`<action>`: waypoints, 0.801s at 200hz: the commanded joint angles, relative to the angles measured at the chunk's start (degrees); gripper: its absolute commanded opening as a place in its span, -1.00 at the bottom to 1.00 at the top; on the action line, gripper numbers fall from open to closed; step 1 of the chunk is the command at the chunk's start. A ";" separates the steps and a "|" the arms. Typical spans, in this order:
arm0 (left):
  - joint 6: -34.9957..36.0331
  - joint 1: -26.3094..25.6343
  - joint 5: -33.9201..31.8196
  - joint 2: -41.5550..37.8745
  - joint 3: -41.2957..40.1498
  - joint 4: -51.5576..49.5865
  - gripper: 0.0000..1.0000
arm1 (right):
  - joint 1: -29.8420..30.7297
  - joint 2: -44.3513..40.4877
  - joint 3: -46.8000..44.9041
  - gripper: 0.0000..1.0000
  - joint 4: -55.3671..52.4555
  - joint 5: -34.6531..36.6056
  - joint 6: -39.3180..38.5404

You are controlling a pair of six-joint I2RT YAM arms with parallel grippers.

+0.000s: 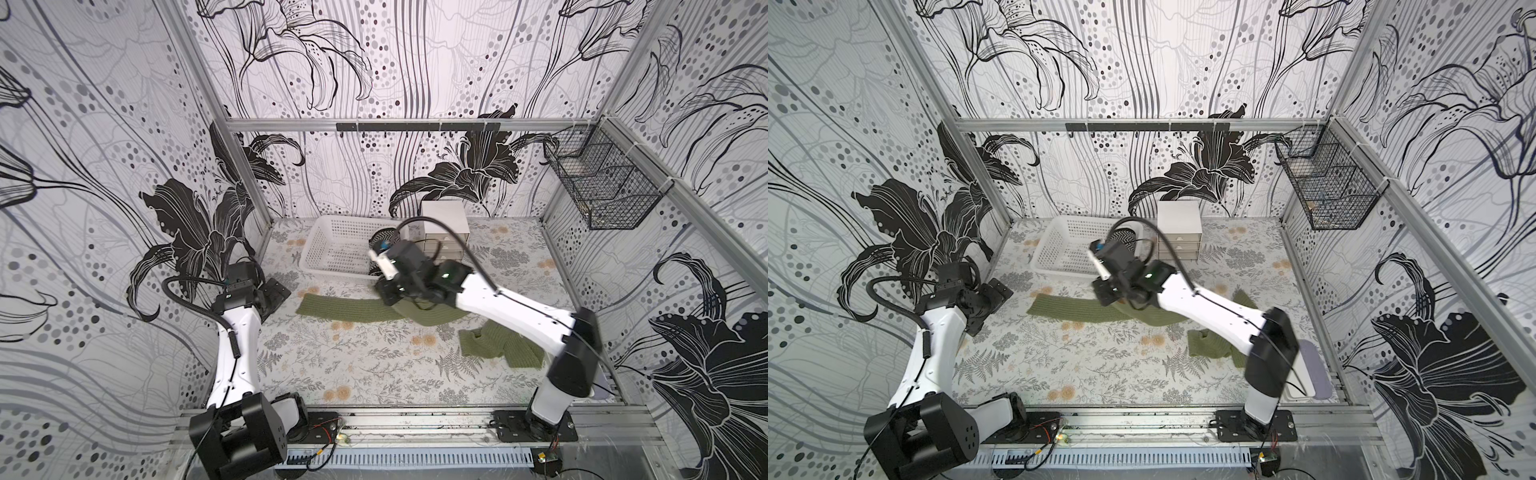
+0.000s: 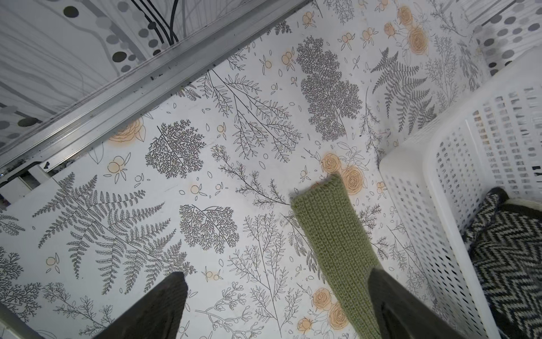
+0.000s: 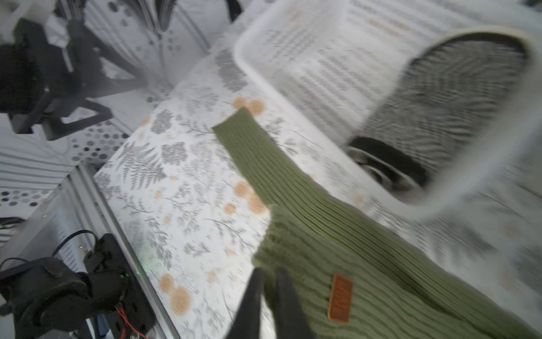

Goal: Roll up the scarf and place it into the basket
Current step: Fold the scarf at the center of the board.

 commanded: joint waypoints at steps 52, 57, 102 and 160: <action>0.58 -2.17 12.72 0.81 -6.80 2.70 0.99 | -0.24 -1.16 -5.14 0.33 4.73 5.46 5.00; -0.85 -4.16 12.53 0.38 -7.67 3.38 0.99 | -1.05 -2.65 -6.74 0.33 4.29 6.43 4.92; -10.81 -25.85 8.14 4.83 -10.77 7.51 0.94 | -7.52 -15.87 -20.25 0.31 2.43 12.45 4.25; -13.45 -30.86 6.53 13.41 -12.90 16.42 0.40 | -11.19 -27.71 -30.88 0.29 1.97 17.60 4.19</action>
